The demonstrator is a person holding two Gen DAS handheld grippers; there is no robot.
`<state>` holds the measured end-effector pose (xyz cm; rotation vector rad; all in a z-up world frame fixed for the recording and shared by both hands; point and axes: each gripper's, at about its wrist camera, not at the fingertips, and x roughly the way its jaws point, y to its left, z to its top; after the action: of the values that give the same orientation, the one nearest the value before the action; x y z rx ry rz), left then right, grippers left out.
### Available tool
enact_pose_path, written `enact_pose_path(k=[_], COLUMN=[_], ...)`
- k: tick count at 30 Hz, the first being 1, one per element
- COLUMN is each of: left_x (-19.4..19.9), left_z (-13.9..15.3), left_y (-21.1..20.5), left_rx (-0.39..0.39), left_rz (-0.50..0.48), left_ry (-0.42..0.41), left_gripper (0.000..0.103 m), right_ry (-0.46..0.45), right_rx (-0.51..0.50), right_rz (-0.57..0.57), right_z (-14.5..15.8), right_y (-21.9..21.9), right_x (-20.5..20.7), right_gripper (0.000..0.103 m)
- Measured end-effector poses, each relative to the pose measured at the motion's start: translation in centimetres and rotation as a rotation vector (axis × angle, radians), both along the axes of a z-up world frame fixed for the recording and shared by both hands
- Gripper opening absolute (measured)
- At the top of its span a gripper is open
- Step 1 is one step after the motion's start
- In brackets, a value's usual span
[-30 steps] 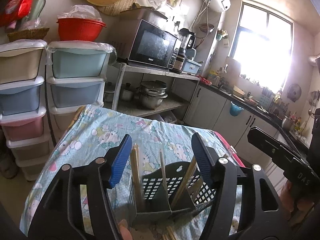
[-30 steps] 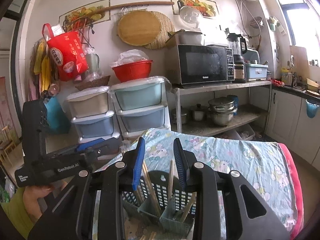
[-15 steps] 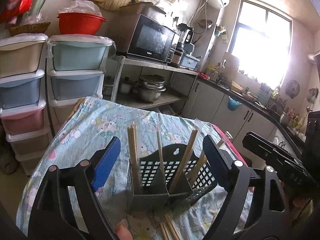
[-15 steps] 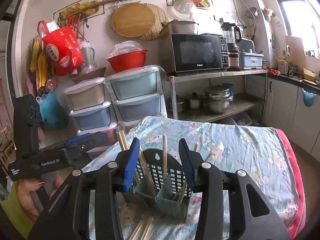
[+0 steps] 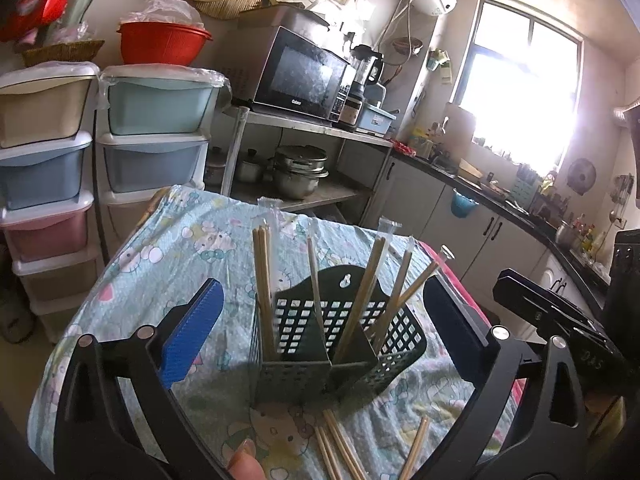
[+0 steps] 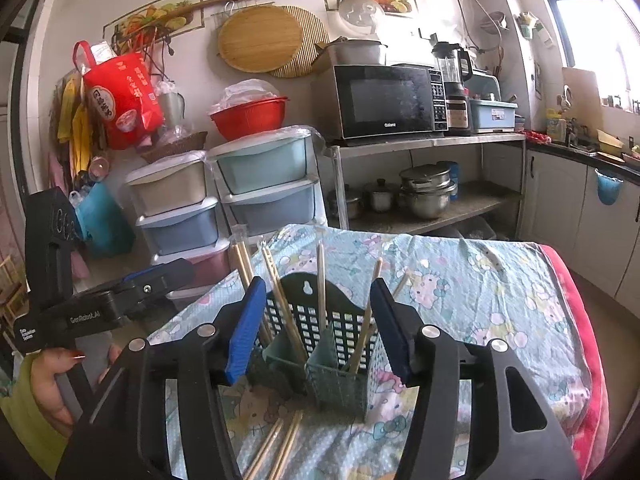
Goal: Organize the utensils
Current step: 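Move both tools back down toward the chopsticks lying beside the caddy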
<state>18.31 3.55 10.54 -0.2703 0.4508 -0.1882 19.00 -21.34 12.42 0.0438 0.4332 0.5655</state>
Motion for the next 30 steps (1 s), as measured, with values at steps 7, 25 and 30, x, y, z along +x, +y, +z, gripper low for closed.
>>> enact_pose_path(k=[7,25,30], left_x=[-0.6,-1.6,-1.6], left_z=[-1.1,-4.3,-4.9], left_y=[-0.4,-2.3,-2.8], left_rx=[0.003,0.025,0.027], left_rz=[-0.008,-0.047,-0.058], left_ry=[0.022,0.095,0.112], left_gripper=[0.092,0.092,0.092], right_ry=[0.02,0.119,0.141], right_rx=[-0.014,-0.039,-0.044], right_rz=[-0.004,-0.033,-0.043], right_z=[-1.0,-5.0,-6.0], right_y=[-0.5,-2.5,-3.1], right_x=[-1.1,-2.4,-2.7], right_gripper=[0.054,0.055,0.054])
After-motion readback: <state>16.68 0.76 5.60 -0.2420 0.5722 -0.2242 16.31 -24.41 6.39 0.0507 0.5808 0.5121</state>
